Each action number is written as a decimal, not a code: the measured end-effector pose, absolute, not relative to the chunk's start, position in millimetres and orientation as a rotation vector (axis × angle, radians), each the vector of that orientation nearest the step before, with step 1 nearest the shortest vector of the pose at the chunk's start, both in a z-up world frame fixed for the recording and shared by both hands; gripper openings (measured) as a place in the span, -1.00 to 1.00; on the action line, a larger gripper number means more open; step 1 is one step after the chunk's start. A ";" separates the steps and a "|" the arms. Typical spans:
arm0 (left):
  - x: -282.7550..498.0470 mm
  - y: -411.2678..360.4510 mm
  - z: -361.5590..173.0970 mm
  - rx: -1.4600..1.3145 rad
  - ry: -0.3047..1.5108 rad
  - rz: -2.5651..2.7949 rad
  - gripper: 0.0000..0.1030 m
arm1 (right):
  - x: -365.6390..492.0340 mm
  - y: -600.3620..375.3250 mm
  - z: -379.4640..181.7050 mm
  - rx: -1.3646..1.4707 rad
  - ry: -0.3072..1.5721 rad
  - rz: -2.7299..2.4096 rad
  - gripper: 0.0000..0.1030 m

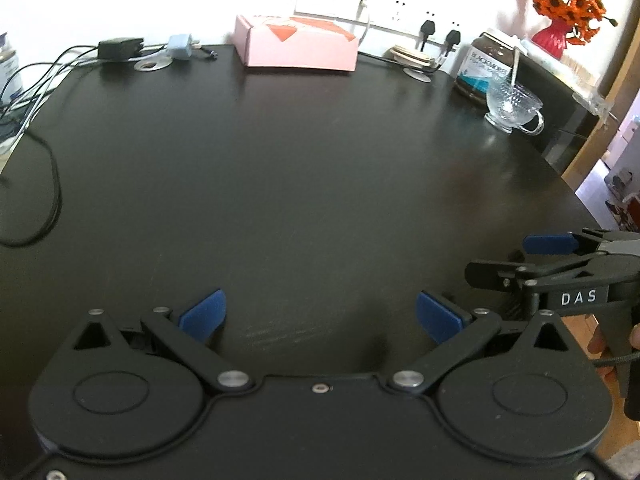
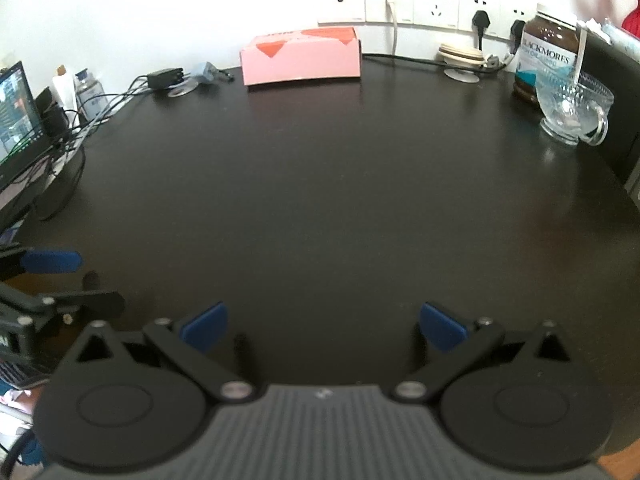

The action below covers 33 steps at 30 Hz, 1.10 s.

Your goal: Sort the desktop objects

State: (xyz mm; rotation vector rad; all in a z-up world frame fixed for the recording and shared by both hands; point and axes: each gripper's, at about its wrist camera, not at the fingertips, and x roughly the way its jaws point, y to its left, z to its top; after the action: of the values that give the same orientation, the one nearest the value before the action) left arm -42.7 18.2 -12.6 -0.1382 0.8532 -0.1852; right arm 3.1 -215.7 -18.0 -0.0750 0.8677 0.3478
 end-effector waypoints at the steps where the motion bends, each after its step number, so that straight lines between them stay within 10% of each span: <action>1: -43.7 18.3 -12.7 -0.134 0.851 -0.182 1.00 | 2.9 -215.2 -18.4 -0.075 0.868 0.349 0.99; 33: -50.9 -5.0 -21.7 0.091 0.815 -0.194 1.00 | -23.9 -206.2 -34.2 -0.129 0.718 0.328 0.99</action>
State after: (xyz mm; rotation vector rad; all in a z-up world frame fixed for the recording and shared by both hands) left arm -50.9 -5.0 -21.7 0.0909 0.8151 -0.1937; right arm -23.9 -206.2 -34.2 -0.1291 0.7180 0.3285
